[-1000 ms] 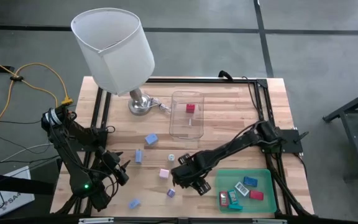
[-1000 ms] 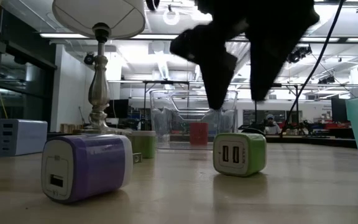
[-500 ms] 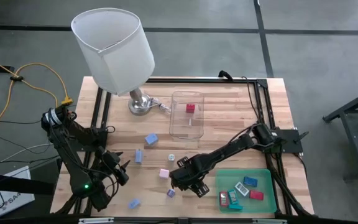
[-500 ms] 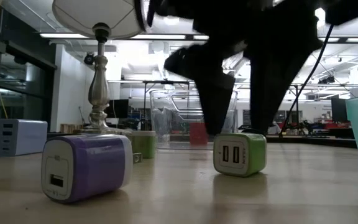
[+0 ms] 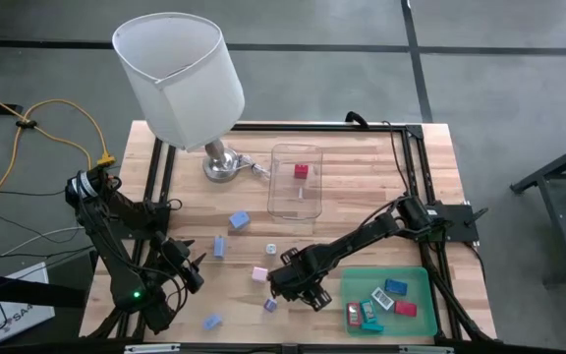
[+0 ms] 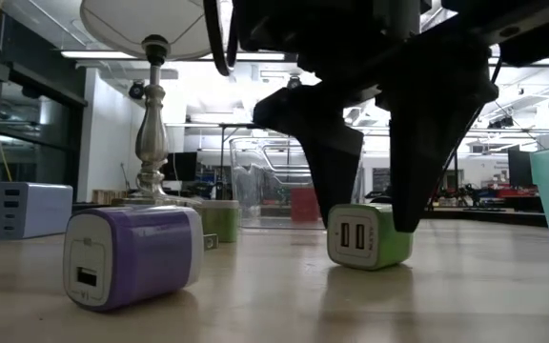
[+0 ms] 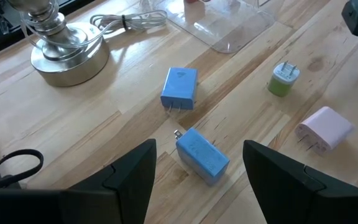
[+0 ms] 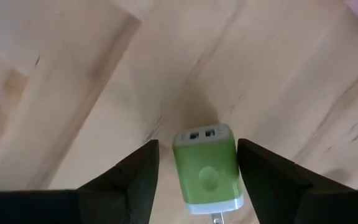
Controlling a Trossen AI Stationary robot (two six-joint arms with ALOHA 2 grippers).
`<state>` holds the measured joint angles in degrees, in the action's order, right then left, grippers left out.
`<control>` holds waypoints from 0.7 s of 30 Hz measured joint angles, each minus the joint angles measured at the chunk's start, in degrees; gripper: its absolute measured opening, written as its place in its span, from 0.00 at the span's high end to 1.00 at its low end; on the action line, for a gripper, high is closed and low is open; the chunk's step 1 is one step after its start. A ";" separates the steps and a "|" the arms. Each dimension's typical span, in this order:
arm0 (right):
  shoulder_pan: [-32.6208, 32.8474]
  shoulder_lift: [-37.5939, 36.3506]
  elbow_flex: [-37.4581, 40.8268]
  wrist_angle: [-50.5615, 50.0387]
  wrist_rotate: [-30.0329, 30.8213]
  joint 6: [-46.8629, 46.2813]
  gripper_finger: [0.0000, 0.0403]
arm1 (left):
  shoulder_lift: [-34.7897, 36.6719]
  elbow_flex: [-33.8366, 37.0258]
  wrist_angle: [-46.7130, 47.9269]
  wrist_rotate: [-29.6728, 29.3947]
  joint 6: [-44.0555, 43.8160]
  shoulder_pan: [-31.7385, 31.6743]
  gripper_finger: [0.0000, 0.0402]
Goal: Pick & Place Office items
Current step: Put the bottom green charger adapter into the transparent bin
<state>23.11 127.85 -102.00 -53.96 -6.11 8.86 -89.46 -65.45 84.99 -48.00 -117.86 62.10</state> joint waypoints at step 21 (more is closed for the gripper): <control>0.04 0.07 2.82 1.86 1.44 0.05 0.63 | 0.01 0.00 0.00 0.01 0.00 0.01 0.42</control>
<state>23.16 127.92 -99.18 -52.10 -4.67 8.91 -89.45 -65.45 84.99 -47.99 -117.86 62.11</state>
